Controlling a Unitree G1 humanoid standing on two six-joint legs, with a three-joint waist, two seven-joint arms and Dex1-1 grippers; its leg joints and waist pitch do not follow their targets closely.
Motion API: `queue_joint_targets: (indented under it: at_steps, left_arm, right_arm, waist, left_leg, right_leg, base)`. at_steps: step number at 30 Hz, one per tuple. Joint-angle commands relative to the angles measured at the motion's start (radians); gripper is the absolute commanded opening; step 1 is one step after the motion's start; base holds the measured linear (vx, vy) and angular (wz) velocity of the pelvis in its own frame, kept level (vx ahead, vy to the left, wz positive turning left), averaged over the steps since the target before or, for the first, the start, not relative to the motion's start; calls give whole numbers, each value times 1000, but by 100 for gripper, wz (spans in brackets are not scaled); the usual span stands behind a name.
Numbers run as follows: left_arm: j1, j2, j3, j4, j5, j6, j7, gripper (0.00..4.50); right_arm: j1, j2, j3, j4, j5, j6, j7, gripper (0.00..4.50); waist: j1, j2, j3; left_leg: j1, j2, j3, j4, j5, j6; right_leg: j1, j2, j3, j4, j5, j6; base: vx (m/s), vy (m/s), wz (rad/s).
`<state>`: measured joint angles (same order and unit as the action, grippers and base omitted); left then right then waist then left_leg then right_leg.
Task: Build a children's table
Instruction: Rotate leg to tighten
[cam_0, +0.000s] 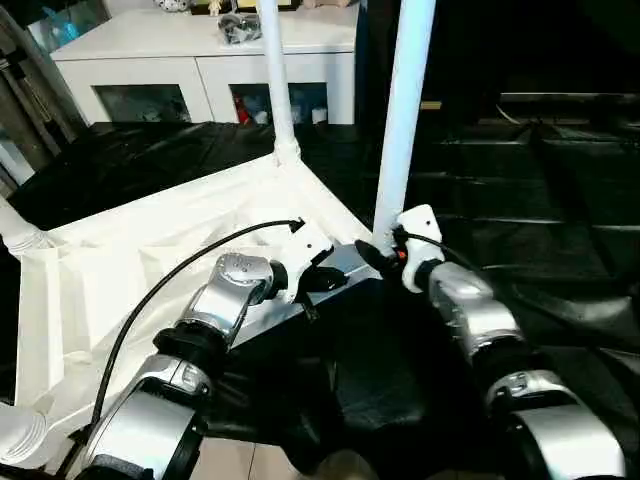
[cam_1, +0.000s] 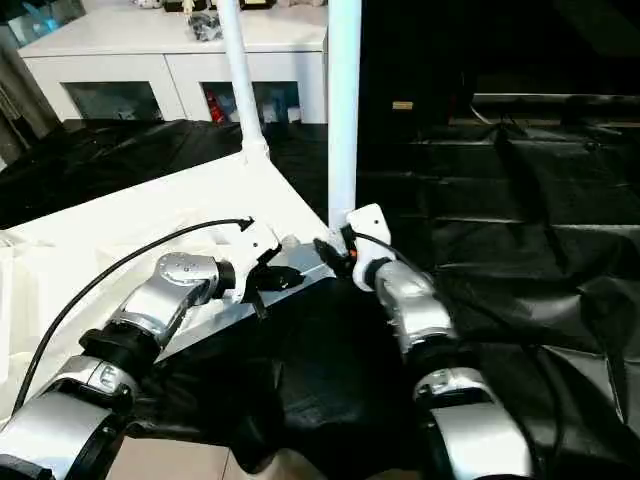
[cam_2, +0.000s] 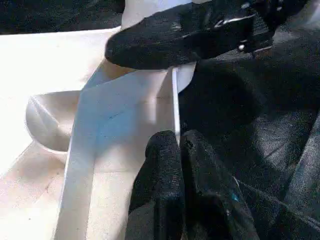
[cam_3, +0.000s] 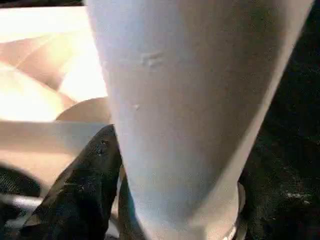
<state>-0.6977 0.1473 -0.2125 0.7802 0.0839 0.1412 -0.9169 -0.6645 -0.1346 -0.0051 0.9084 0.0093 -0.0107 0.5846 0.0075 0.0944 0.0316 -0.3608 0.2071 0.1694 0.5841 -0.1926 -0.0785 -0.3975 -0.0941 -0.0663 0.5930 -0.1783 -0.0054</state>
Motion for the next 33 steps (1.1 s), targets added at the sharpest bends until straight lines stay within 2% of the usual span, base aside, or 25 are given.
queue_joint_targets:
  at_steps: [1,3,5,6,9,12,14,20,21,23,24,28,29,30,33]
  left_arm:
    - [-10,-24,-31,-48,-13,-32,-24,0]
    - [-4,-9,-37,-56,-13,-40,-52,0]
    - [3,10,-42,-64,-16,-53,-84,0]
    - [9,22,-44,-72,-23,-66,-111,0]
    - [33,57,-47,-104,-50,-100,-206,0]
    - [51,91,-57,-136,-65,-104,-286,0]
    - [63,122,-72,-156,-67,-105,-339,0]
    - [79,176,-92,-171,-65,-118,-414,0]
    - [80,181,-90,-173,-67,-118,-418,0]
    - [82,189,-87,-181,-73,-114,-428,0]
    - [82,189,-87,-181,-73,-114,-428,0]
    - [92,204,-89,-210,-91,-91,-458,0]
    - [94,205,-89,-214,-93,-90,-460,0]
    - [96,205,-89,-216,-93,-90,-461,0]
    - [98,204,-89,-217,-92,-91,-461,0]
  right_arm:
    - [30,41,90,11,3,36,119,367]
    - [43,5,104,-25,5,39,202,377]
    - [62,-37,130,-60,-2,32,282,405]
    - [72,-63,143,-74,-10,19,314,405]
    - [98,-125,158,-113,-17,-10,406,420]
    - [120,-167,166,-157,1,-8,502,420]
    - [140,-197,179,-203,19,-2,576,420]
    - [178,-247,230,-295,48,30,718,420]
    - [181,-253,236,-304,48,33,735,420]
    - [185,-257,239,-314,49,39,749,420]
    - [185,-257,239,-314,49,39,749,404]
    - [188,-255,243,-334,67,67,778,384]
    - [190,-253,247,-341,72,74,782,377]
    - [193,-250,251,-346,75,79,784,365]
    - [196,-245,256,-352,76,85,784,342]
  waist:
    - [2,-12,-46]
    - [5,-14,-51]
    - [12,-12,-53]
    - [15,-15,-54]
    - [25,-12,-55]
    - [31,-12,-55]
    - [33,-8,-54]
    - [35,-13,-51]
    - [35,-19,-51]
    - [36,-16,-52]
    - [36,-22,-51]
    - [39,-21,-53]
    - [39,-21,-54]
    - [39,-26,-53]
    - [41,-27,-52]
  left_leg:
    - [-6,10,1,-78,-300,65]
    - [-9,12,1,-74,-262,77]
    - [-10,14,4,-69,-232,93]
    - [-11,13,6,-67,-217,101]
    - [-9,15,8,-64,-198,114]
    - [-7,18,8,-65,-204,117]
    - [-4,20,7,-68,-222,113]
    - [-4,18,7,-71,-242,96]
    - [-4,19,7,-71,-237,96]
    - [-4,19,7,-70,-228,95]
    - [-5,19,8,-70,-224,96]
    - [-5,21,7,-68,-194,99]
    - [-4,20,7,-67,-187,100]
    - [-4,20,8,-68,-186,101]
    - [-4,19,8,-66,-181,98]
  right_leg:
    - [47,-40,25,-83,-281,-226]
    - [50,-41,25,-78,-242,-237]
    - [50,-39,24,-73,-186,-252]
    - [52,-39,24,-70,-159,-259]
    - [51,-40,24,-67,-133,-269]
    - [50,-40,25,-64,-119,-280]
    - [49,-37,25,-65,-127,-279]
    - [50,-39,28,-68,-176,-267]
    - [50,-39,28,-68,-181,-264]
    - [50,-40,29,-66,-178,-264]
    - [49,-40,29,-67,-177,-263]
    - [49,-40,29,-61,-149,-271]
    - [48,-38,29,-59,-128,-277]
    - [48,-38,29,-60,-125,-279]
    - [49,-40,30,-59,-132,-279]
  base:
    - [0,0,0]
    - [0,0,0]
    - [0,0,0]
    - [0,0,0]
    - [0,0,0]
    - [0,0,0]
    - [0,0,0]
    - [0,0,0]
    - [0,0,0]
    - [0,0,0]
    - [0,0,0]
    - [0,0,0]
    - [0,0,0]
    - [0,0,0]
    - [0,0,0]
